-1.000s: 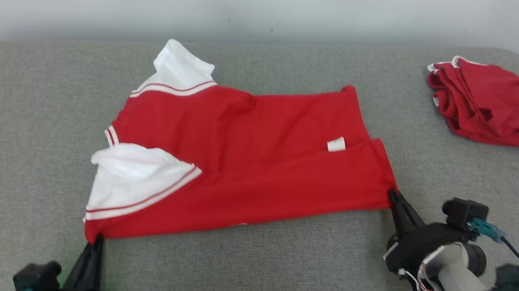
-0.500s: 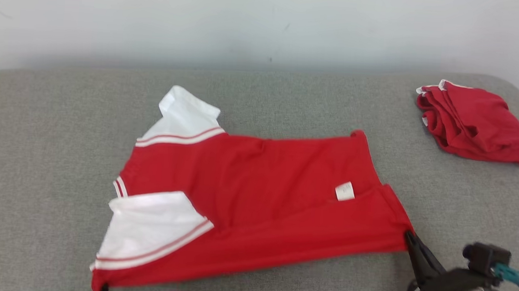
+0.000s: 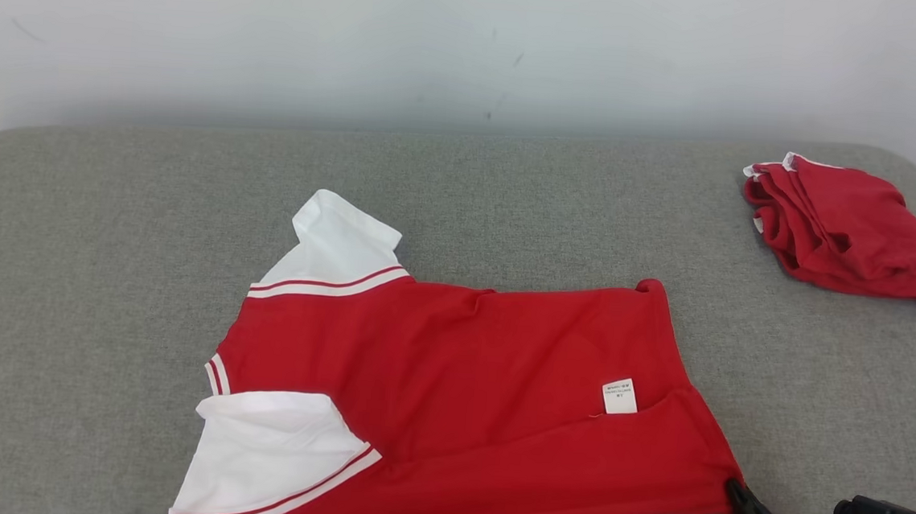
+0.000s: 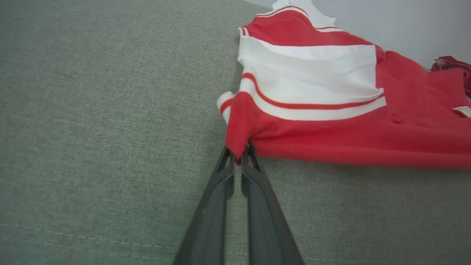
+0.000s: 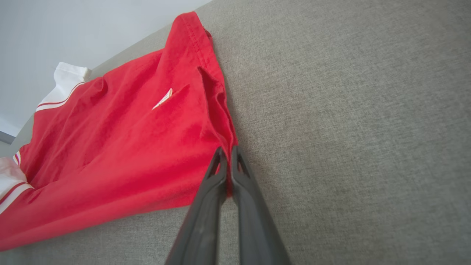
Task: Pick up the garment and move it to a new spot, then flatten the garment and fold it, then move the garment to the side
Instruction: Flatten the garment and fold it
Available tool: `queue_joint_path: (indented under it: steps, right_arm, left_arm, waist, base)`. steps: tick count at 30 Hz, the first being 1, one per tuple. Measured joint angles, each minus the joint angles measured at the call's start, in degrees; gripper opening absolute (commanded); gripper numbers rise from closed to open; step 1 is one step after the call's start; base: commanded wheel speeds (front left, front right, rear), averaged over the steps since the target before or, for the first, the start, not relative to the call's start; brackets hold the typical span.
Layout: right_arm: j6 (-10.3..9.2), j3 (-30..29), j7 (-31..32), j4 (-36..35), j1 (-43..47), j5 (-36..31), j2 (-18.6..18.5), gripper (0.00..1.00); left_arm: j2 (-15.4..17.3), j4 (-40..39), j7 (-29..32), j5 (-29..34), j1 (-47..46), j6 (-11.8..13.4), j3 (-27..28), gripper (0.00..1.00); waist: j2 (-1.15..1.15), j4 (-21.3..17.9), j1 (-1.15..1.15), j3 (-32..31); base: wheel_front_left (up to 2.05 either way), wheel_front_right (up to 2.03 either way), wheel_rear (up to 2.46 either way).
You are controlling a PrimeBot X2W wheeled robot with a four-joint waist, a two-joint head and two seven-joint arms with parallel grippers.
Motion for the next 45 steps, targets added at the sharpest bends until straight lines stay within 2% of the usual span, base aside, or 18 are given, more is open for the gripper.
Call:
queue_joint_path:
  steps: [1,2,3,4,5,13,22,26,30,34,37,41,45]
  right_arm:
    - [0.00,-0.64,0.05,-0.25,0.38,-0.44,0.51,0.65]
    - [0.00,-1.43,0.05,-0.45,0.65,-1.01,0.96,1.00]
    - [-0.01,-2.42,0.00,-0.79,0.81,-1.43,1.43,1.00]
    - [-0.01,-3.31,-0.03,-1.10,0.96,-2.10,1.66,1.00]
    - [-0.01,-4.12,-0.04,-1.38,1.19,-2.60,1.80,1.00]
    - [-0.01,-6.58,-1.82,-4.72,1.52,-6.03,3.92,1.00]
    - [-0.01,-6.20,-9.05,-7.42,1.40,-9.35,7.00,1.00]
    - [-0.01,-6.22,-11.14,-7.57,1.41,-11.83,7.71,1.00]
    - [-0.01,-5.86,-11.68,-7.16,1.35,-13.21,8.26,1.00]
    - [-0.01,-5.24,-12.14,-6.88,-0.44,-14.89,8.36,1.00]
    - [-0.01,-4.75,-12.20,-6.64,-1.91,-15.22,8.76,1.00]
    - [-0.01,-3.58,-12.40,-6.23,-4.44,-15.64,9.33,1.00]
    - [-0.01,-2.21,-12.67,-5.55,-7.71,-16.16,10.21,1.00]
  left_arm:
    - [-0.01,0.29,0.01,-0.22,-0.03,0.11,0.05,0.00]
    - [-0.01,0.41,0.00,-0.27,-0.07,0.29,0.04,0.05]
    - [-0.02,0.41,0.00,-0.27,-0.09,0.44,0.05,0.41]
    - [-0.01,0.31,-0.02,-0.27,-0.09,0.65,0.15,0.95]
    - [0.01,0.18,-0.08,-0.29,-0.09,0.91,0.24,1.00]
    - [0.01,-4.19,-0.10,0.04,-0.10,1.81,1.15,1.00]
    - [-0.03,-13.67,-0.15,3.64,-0.98,4.27,2.87,1.00]
    - [-0.02,-15.15,-0.15,3.87,-1.55,6.01,2.19,1.00]
    - [-0.05,-14.66,-0.15,3.78,-2.91,6.22,1.12,1.00]
    - [0.02,-12.04,-0.16,3.55,-6.49,4.23,1.25,1.00]
    - [1.23,-10.04,-0.16,3.60,-10.24,2.43,1.60,1.00]
    - [4.75,-5.42,0.40,2.31,-17.07,-0.36,2.10,1.00]
    - [8.66,-1.87,4.30,-0.11,-25.51,-2.19,2.15,1.00]
  waist:
    - [0.00,0.03,0.00,-0.13]
    - [0.00,0.08,0.00,-0.26]
    - [0.00,0.12,0.00,-0.39]
    - [0.00,0.15,0.00,-0.52]
    - [0.00,0.18,0.00,-0.64]
    - [0.00,0.58,0.01,-1.21]
    - [0.00,0.75,0.01,-1.46]
    - [0.00,0.82,0.01,-1.66]
    - [0.00,0.73,0.01,-1.79]
    - [0.00,-0.25,0.01,-1.46]
    - [0.00,-1.23,0.01,-0.94]
    - [0.00,-2.95,0.01,0.22]
    - [0.00,-4.89,0.01,2.11]
  base:
    - [0.00,0.00,0.00]
    - [0.00,0.00,0.00]
    - [0.00,0.00,0.00]
    - [0.00,0.00,0.00]
    - [0.00,0.00,0.00]
    - [0.00,0.00,0.00]
    - [0.00,0.00,0.00]
    - [0.00,0.00,0.00]
    - [0.00,0.00,0.00]
    - [0.00,0.00,0.00]
    - [0.00,0.00,0.00]
    - [0.00,0.00,0.00]
    - [0.00,0.00,0.00]
